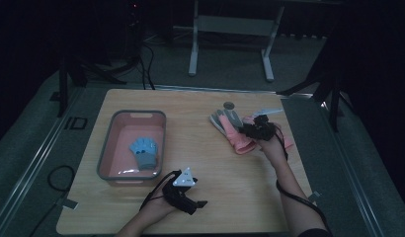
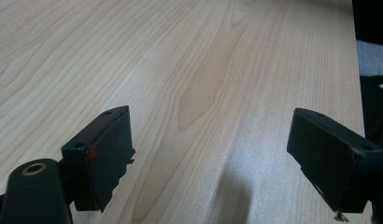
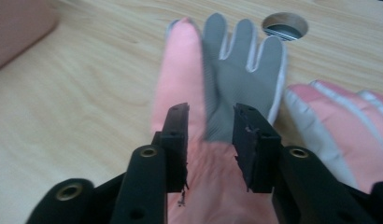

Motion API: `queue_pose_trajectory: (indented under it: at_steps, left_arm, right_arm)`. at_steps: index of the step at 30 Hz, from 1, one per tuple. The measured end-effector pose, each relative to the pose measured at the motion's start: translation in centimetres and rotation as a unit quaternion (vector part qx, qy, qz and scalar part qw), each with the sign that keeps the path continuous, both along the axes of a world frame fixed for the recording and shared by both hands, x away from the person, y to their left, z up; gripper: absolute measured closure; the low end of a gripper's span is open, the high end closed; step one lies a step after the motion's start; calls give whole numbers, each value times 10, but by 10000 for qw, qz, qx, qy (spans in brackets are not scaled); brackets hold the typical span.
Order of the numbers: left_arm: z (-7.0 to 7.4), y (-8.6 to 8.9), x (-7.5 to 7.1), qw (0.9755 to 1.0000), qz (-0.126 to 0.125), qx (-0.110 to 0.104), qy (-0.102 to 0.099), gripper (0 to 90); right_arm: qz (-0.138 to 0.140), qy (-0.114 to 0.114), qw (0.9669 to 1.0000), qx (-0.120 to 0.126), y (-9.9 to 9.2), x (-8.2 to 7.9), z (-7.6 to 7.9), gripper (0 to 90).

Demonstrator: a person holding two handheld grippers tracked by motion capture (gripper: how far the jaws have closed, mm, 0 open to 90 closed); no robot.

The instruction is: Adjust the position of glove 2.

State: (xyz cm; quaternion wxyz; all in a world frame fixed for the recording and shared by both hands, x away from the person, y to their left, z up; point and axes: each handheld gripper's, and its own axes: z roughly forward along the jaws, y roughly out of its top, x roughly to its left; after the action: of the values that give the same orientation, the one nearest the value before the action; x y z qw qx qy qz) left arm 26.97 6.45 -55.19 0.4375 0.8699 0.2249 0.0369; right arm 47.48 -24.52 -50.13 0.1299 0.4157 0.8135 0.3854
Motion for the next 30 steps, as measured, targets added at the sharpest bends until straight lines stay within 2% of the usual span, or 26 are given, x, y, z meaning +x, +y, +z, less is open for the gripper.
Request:
queue_pose_trajectory:
  at_steps: [1,5,7,9,12,16,17,18,20,22,24,27,30]
  left_arm:
    - [-1,0,-1,10000,5,36,-33,146]
    - [-2,-2,-3,9999,-4,104,-77,146]
    - [-2,-2,-3,9999,-8,93,-55,146]
    - [-3,-2,-3,9999,9,103,-89,146]
    - [-3,-1,-2,9999,19,101,-55,146]
    - [-3,-1,-3,9999,21,109,-97,146]
    - [-3,-1,-3,9999,21,109,-97,146]
    - [-3,-1,-4,9998,46,118,-128,146]
    - [-4,0,-4,9998,38,121,-134,146]
    - [-4,-1,-4,9999,43,110,-107,146]
    - [-5,-1,-4,9999,47,109,-103,146]
    - [-5,0,-3,9998,61,103,-127,146]
    - [-6,1,-2,9998,98,129,-131,146]
  right_arm:
    - [-2,14,10000,-39,4,8,-1,633]
    - [37,-17,9997,-232,11,21,-5,630]
    - [35,43,9994,-351,13,27,-10,630]
    - [35,107,9983,-576,16,32,-16,631]
    - [100,185,9972,-712,19,34,-23,634]
    - [203,11,9949,-990,24,32,-28,707]
    - [203,11,9949,-990,24,32,-28,707]
    - [166,-54,9943,-1051,26,29,-30,759]
    - [145,-69,9943,-1056,26,28,-30,788]
    - [52,-154,9942,-1061,28,25,-31,833]
    - [-105,-132,9948,-1008,30,23,-29,866]
    - [-333,43,9948,-966,34,19,-20,876]
    - [-512,130,9954,-796,38,11,-10,880]
